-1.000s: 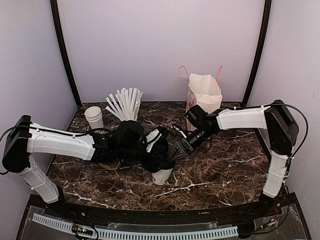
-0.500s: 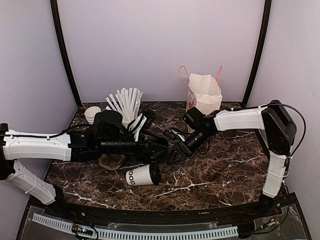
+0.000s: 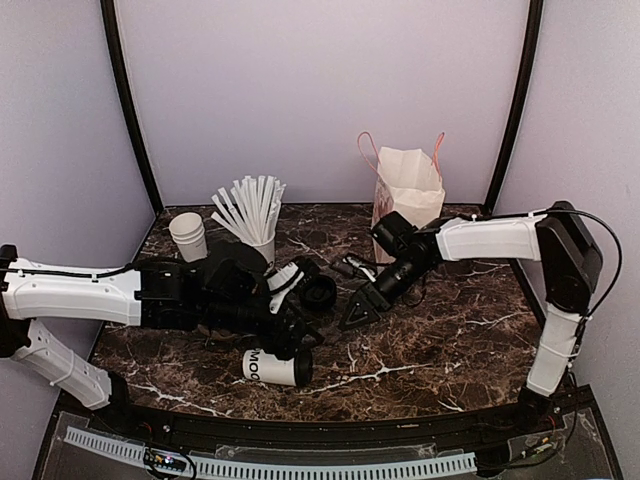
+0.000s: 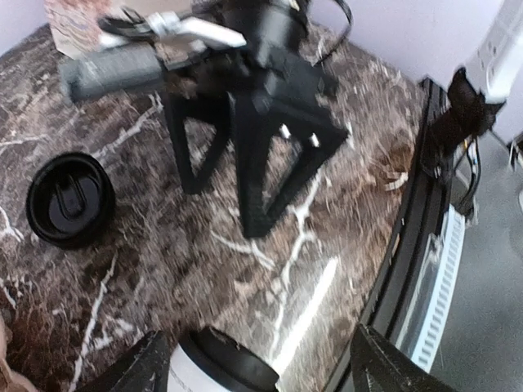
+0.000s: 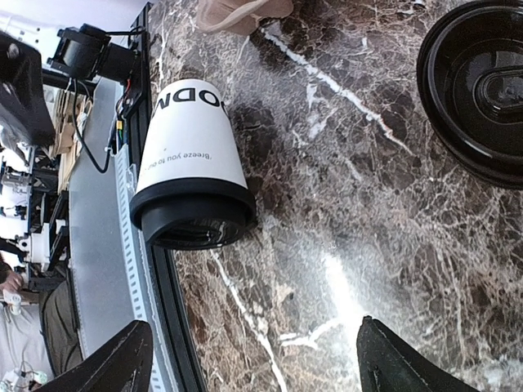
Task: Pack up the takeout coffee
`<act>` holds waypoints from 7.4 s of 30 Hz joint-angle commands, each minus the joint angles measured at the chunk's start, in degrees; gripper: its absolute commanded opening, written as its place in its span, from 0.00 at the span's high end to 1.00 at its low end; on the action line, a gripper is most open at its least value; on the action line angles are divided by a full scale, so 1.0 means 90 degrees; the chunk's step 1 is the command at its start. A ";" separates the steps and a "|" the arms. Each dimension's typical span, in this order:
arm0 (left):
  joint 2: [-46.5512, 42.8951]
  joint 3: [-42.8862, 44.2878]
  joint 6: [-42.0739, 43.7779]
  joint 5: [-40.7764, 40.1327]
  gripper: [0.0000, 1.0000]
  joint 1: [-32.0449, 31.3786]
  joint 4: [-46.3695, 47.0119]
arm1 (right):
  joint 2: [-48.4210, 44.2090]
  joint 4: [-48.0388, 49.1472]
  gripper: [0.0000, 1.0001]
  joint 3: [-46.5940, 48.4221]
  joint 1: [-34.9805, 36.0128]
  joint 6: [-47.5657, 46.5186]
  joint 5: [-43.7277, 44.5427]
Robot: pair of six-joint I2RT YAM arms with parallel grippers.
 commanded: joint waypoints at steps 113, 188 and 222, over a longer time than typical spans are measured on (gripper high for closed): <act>0.4319 -0.0937 0.1313 -0.0913 0.17 -0.0097 0.8478 | -0.1428 -0.0178 0.09 -0.0278 0.0299 -0.1722 0.1840; 0.0007 -0.1047 -0.2031 0.0367 0.24 0.0498 0.2035 | -0.1806 -0.0578 0.24 -0.0122 0.0011 -0.0950 0.0974; 0.1769 -0.0766 -0.2882 0.2073 0.52 0.1174 0.1842 | 0.0597 -0.0316 0.64 -0.0228 -0.0555 0.0291 -0.0490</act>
